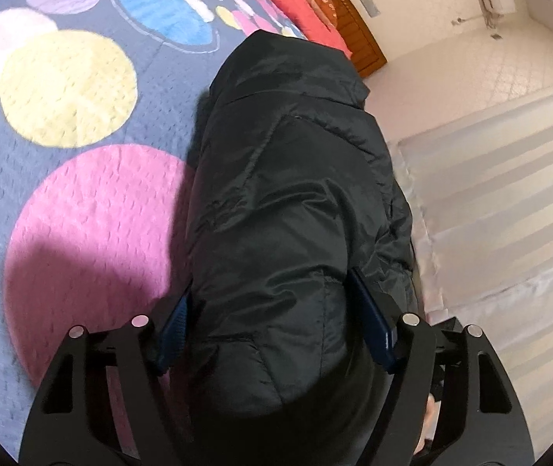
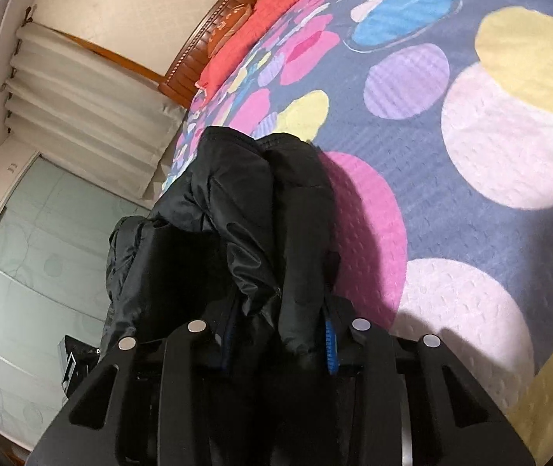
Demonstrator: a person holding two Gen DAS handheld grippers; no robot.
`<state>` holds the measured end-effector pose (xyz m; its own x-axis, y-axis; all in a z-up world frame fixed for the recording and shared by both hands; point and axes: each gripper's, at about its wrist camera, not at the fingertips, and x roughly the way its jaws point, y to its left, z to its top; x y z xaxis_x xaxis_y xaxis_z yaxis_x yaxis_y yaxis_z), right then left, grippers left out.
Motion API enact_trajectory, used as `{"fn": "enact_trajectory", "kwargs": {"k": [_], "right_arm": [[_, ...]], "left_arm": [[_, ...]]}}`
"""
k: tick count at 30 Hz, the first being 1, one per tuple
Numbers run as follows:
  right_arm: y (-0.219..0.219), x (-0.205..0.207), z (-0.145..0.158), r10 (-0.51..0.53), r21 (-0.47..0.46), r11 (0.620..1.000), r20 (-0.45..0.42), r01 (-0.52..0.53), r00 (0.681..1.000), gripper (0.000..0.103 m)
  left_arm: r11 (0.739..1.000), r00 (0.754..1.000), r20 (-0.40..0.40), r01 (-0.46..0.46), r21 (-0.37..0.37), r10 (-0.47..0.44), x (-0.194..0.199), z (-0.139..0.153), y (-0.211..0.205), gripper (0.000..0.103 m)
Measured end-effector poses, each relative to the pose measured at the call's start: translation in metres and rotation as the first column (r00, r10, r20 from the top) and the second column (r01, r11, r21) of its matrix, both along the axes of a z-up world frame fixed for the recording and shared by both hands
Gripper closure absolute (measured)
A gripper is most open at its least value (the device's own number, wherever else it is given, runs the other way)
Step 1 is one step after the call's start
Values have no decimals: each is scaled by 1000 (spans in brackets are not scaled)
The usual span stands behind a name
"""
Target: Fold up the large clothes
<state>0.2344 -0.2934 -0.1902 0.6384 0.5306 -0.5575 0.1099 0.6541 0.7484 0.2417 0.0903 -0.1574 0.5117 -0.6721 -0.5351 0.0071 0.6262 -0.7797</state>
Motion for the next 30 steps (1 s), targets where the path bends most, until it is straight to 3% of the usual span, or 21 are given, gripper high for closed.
{"fn": "enact_trajectory", "kwargs": {"k": [3,5,8,11,17,20,21,24,30], "right_arm": [[-3,0,10,12,-14,1000,4,-12,1000,61],[-6,4,15,-5,-25,1000,11,5,1000,45],[-12,12,21,-27,-47,999,28,28,999,39],[-14,26,22,-32,-39,999,21,33,999,39],[-14,47,13,-38,-26,999,-7,38,999,40],[-8,52,6,-34,-44,999,-39,32,999,60],[-5,53,3,-29,-51,998,-51,26,998,62],[1,54,-1,-26,-83,996,-57,21,998,65],[2,54,-4,-25,-63,998,-55,22,998,64]], "left_arm": [[1000,1000,-12,-2,-1,2,3,7,3,26],[1000,1000,-7,-16,-9,16,8,10,6,21],[999,999,-14,-34,-28,34,16,12,10,18],[999,999,-18,-44,0,44,29,13,8,18],[992,997,-60,-38,123,46,51,16,-6,18],[981,997,-61,-26,191,38,54,13,-14,18],[979,997,-61,-26,204,39,54,11,-16,18],[975,998,-56,-26,219,39,57,6,-19,18],[981,998,-58,-24,195,36,54,3,-16,18]]}}
